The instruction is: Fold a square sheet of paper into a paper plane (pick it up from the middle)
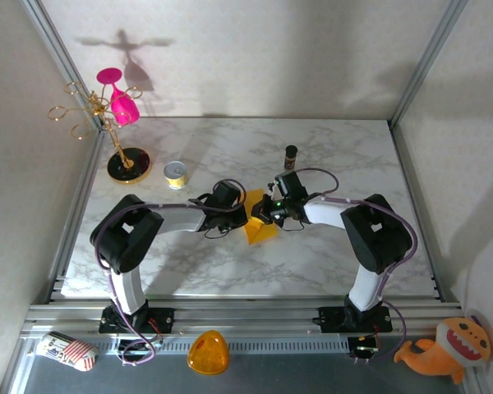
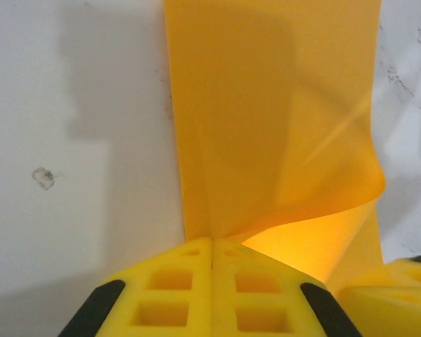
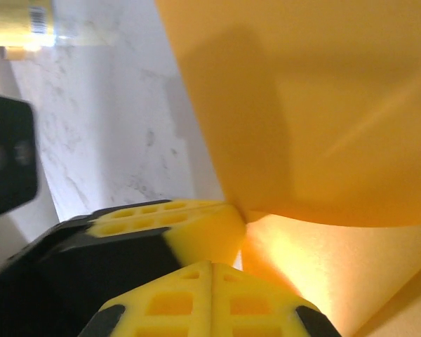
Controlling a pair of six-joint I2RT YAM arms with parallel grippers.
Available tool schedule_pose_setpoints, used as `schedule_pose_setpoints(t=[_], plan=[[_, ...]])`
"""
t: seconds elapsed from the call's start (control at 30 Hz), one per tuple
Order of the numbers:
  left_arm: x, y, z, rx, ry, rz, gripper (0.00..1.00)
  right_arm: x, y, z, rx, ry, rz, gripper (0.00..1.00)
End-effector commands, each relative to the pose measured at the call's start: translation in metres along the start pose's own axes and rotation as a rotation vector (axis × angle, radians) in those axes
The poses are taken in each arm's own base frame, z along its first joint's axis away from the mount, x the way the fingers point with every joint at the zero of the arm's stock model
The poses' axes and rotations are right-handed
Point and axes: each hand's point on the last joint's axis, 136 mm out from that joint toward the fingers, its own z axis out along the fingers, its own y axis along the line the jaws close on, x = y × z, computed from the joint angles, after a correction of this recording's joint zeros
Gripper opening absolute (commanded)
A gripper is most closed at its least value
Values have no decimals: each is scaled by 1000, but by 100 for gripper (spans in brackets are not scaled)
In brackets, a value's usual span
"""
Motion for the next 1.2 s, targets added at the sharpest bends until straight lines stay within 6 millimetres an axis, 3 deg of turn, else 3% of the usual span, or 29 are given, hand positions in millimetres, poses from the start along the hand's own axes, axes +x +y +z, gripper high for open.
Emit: schedule_pose_setpoints(t=[0.0, 0.33, 0.77, 1.0, 1.17], plan=[[6, 18, 6, -86, 34, 69, 0, -2, -12, -5, 32, -14, -60, 4], [5, 16, 9, -75, 66, 128, 0, -2, -26, 3, 77, 9, -102, 4], [5, 14, 11, -66, 80, 150, 0, 13, -55, 12, 110, 26, -6, 4], [-8, -10, 1, -4, 33, 139, 0, 21, -72, 14, 140, 19, 53, 4], [-12, -35, -20, 76, -14, 102, 4, 22, -80, 15, 171, 15, 82, 4]])
